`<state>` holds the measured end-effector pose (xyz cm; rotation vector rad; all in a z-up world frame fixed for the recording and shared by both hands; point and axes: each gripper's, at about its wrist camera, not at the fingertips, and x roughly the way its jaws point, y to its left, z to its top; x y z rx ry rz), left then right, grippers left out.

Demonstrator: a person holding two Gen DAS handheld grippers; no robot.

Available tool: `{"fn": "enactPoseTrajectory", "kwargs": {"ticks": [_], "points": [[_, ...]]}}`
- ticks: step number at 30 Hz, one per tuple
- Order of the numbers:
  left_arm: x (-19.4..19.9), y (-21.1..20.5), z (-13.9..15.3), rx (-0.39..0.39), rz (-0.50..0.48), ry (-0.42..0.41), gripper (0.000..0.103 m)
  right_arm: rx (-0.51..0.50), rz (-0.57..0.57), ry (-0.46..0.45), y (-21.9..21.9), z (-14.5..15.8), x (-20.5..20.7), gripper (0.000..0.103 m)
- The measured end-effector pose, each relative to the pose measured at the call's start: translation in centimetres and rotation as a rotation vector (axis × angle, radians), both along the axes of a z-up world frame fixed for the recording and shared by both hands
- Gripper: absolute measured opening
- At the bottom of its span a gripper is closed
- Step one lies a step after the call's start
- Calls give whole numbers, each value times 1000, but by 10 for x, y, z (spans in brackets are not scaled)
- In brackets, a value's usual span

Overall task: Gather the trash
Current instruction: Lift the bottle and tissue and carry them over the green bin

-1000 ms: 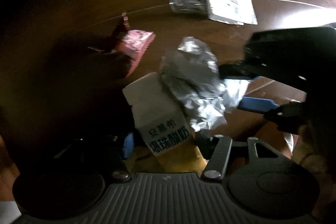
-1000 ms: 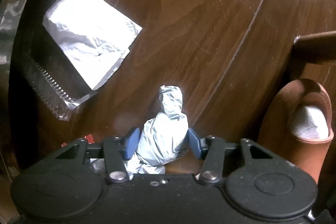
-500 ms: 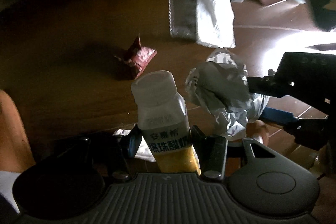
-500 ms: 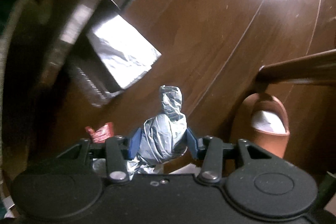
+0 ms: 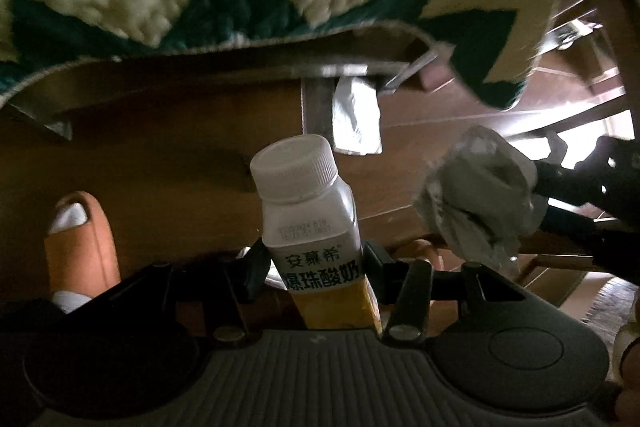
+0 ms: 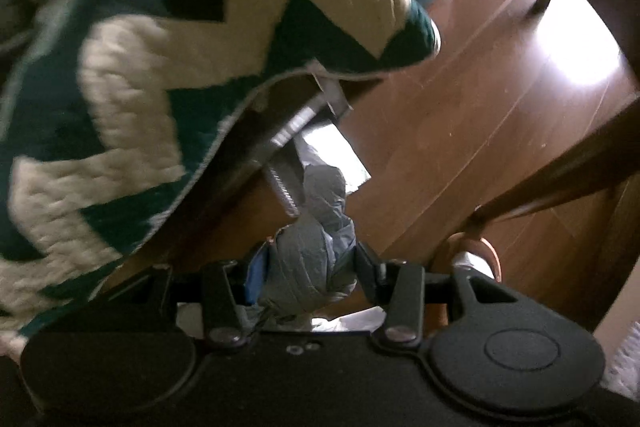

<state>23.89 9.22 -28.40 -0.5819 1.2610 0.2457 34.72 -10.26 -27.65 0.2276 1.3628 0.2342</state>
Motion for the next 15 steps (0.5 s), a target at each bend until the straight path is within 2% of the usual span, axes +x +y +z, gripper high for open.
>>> {"fn": "enactPoseTrajectory", "kwargs": {"ticks": [8, 15], "points": [[-36, -8, 85, 51, -12, -165, 49, 79, 52, -179, -24, 97, -41, 45], [-51, -27, 159, 91, -23, -302, 49, 65, 204, -368, -29, 180, -75, 45]]}}
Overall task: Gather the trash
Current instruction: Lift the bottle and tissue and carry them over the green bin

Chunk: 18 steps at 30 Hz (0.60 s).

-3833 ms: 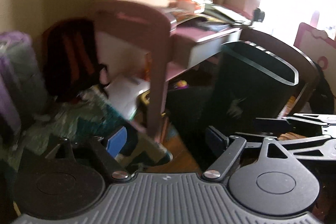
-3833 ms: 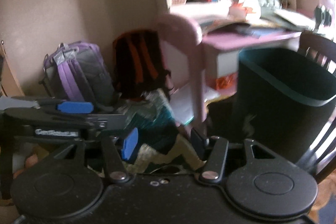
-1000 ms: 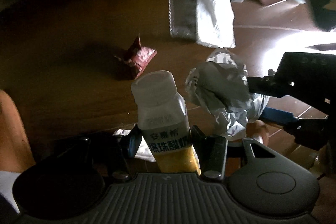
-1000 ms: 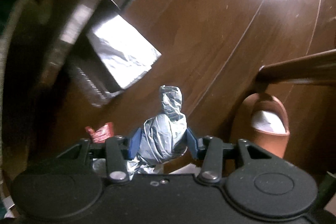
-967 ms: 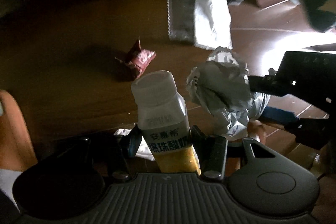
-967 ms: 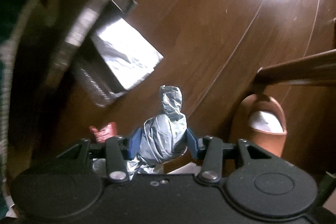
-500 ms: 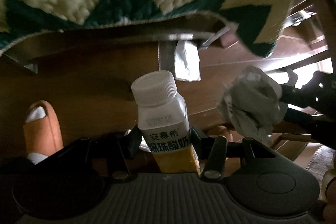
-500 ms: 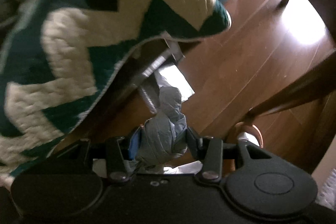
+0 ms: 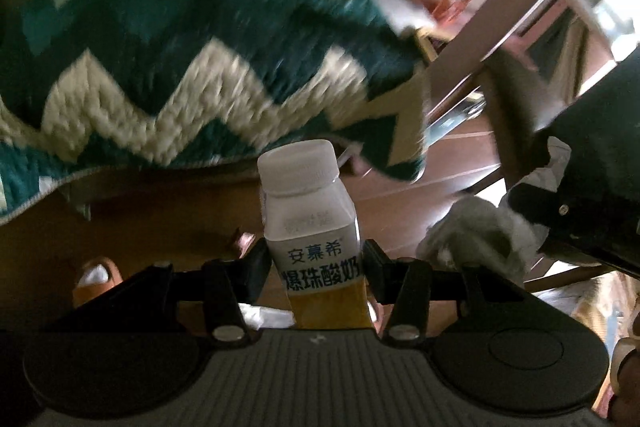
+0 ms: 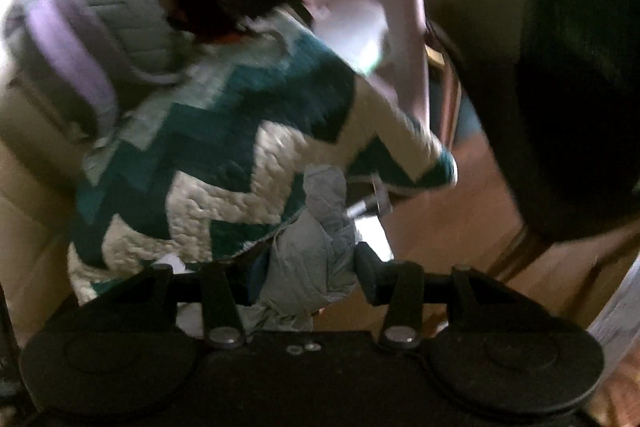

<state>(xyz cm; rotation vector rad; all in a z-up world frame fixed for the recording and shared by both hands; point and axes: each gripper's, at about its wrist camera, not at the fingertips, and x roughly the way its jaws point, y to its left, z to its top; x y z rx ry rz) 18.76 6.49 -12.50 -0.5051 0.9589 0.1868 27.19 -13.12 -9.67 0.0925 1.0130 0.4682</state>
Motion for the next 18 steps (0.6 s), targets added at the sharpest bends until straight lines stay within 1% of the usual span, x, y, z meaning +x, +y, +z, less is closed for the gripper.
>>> {"fn": "enactPoseTrajectory", "kwargs": {"ticks": [5, 12, 16, 18], "points": [[-8, -14, 56, 36, -28, -111, 48, 5, 56, -135, -14, 53, -19, 45], [-8, -34, 130, 96, -67, -251, 47, -8, 110, -325, -42, 120, -33, 45], [-2, -52, 169, 134, -98, -337, 46, -47, 122, -433, -61, 152, -35, 45], [5, -62, 185, 147, -116, -363, 46, -79, 126, -477, -69, 166, -35, 45]]}}
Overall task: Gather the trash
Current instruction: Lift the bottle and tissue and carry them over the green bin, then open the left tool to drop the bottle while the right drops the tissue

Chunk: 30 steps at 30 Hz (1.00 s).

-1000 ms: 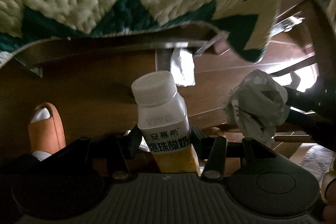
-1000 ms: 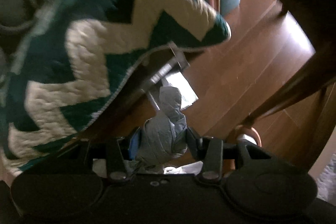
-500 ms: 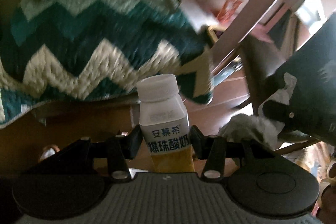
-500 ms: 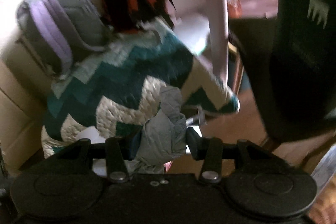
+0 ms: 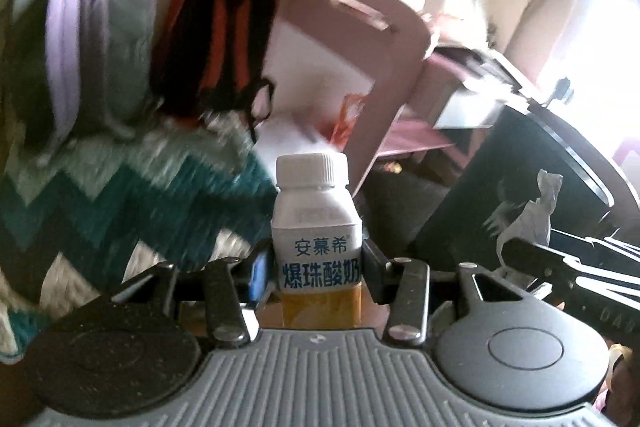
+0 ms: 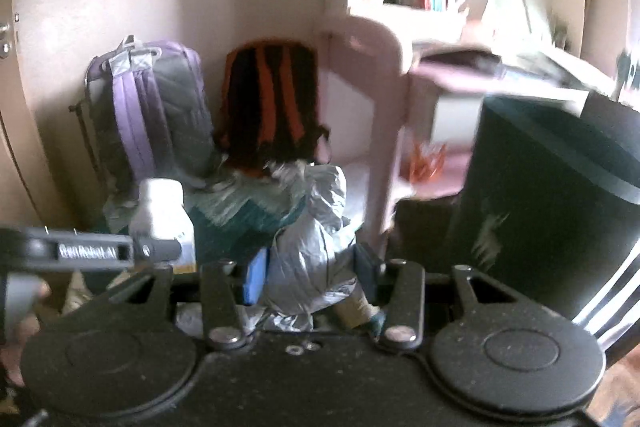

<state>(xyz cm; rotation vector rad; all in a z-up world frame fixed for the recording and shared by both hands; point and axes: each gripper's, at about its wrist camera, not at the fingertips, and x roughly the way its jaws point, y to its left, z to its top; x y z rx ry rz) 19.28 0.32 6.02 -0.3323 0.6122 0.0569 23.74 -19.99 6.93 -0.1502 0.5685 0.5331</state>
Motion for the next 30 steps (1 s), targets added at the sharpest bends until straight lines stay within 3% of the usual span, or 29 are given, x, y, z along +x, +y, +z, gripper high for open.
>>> {"fn": "enactPoseTrajectory", "kwargs": {"ticks": [10, 13, 17, 23, 30], "points": [[45, -65, 100, 46, -119, -149, 46, -37, -94, -173, -62, 77, 22, 45], [61, -93, 129, 70, -176, -190, 46, -96, -145, -253, -81, 94, 33, 45], [92, -130, 157, 53, -238, -216, 46, -108, -242, -275, -112, 109, 60, 45], [138, -187, 173, 71, -321, -216, 46, -98, -328, -250, -155, 107, 100, 45], [185, -239, 153, 126, -370, -164, 46, -156, -310, -219, -179, 78, 137, 45]]}}
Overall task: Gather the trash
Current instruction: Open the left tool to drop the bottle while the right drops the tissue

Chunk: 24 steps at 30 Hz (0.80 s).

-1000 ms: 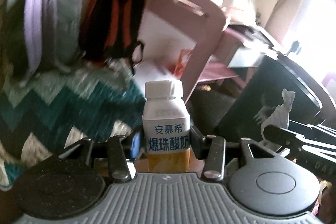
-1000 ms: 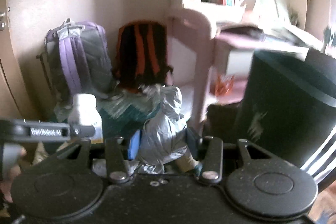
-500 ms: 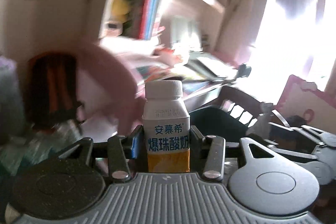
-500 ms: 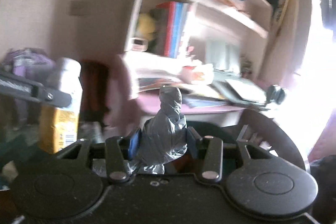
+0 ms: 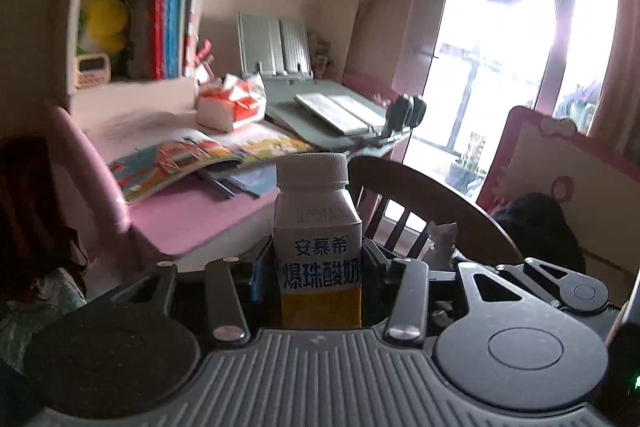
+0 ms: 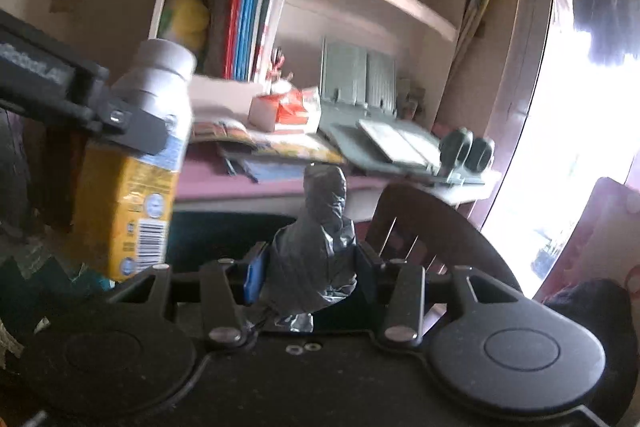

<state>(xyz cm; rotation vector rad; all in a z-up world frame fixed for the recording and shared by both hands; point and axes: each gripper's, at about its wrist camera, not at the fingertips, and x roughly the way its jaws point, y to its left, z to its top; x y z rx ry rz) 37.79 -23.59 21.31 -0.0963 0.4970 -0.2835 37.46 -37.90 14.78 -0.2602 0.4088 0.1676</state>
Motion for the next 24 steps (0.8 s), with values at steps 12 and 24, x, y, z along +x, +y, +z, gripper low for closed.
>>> {"fn": "enactPoseTrajectory", "kwargs": {"ticks": [12, 24], "points": [[61, -40, -71, 84, -57, 161, 46, -97, 107, 154, 5, -49, 27, 48], [80, -44, -104, 59, -75, 259, 67, -136, 170, 199, 12, -58, 29, 52]]}}
